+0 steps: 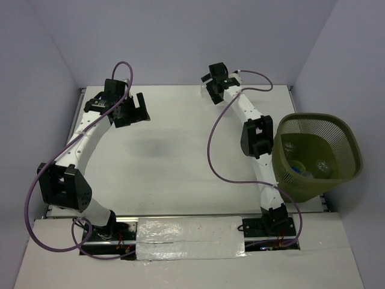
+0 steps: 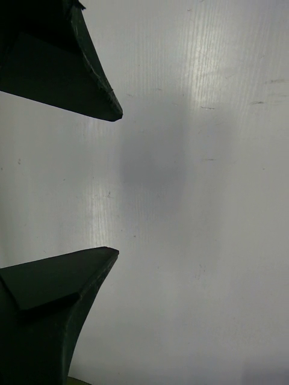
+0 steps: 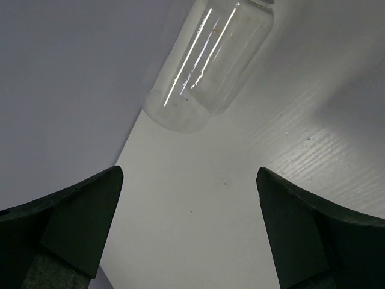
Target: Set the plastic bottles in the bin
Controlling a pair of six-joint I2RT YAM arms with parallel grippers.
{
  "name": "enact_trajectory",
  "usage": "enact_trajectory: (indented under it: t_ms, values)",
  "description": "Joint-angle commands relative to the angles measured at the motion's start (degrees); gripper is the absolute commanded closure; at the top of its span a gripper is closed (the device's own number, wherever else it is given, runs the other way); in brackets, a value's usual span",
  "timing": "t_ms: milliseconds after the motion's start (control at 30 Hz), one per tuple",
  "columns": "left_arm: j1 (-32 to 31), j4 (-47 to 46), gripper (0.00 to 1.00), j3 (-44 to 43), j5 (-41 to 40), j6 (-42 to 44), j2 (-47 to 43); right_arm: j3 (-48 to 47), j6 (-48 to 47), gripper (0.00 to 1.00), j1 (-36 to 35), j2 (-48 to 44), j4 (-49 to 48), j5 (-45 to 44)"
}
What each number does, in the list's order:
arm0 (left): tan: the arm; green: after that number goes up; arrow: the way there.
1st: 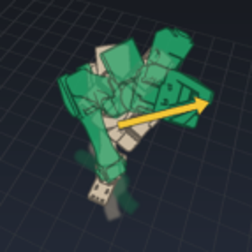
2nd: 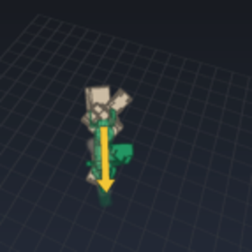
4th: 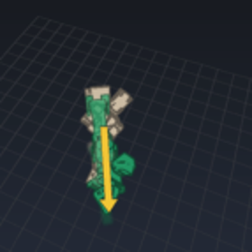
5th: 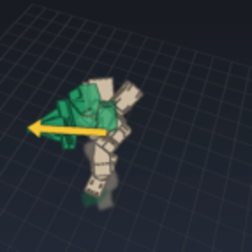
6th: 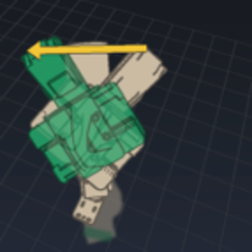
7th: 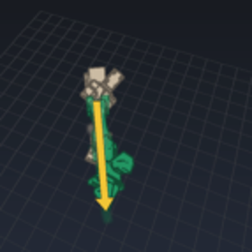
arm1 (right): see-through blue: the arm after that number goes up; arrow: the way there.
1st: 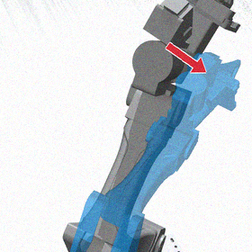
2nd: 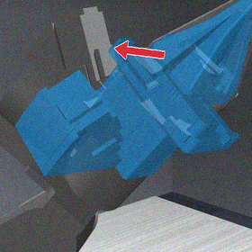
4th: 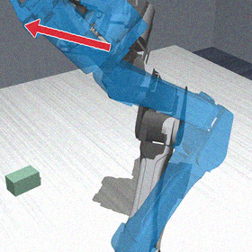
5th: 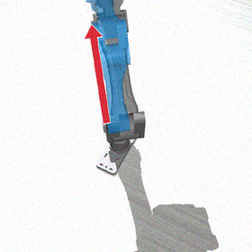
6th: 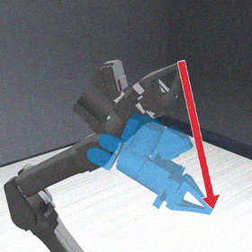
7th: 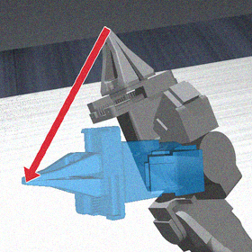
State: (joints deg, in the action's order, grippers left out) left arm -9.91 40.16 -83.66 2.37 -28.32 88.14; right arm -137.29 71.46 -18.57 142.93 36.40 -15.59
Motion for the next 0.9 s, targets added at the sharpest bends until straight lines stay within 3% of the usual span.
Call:
enact_trajectory:
  t_ms: [0, 867]
  values:
    - [0.33, -2.02, 0.01, 0.16, -0.79, 1.86, -0.07, -2.98, 4.3, 0.0, 0.81, 0.94, -3.35, -1.1]
    - [0.42, -1.75, 0.01, -0.54, -2.11, 3.0, 2.65, -6.67, 11.42, 0.0, 3.27, 9.73, -11.18, 0.04]
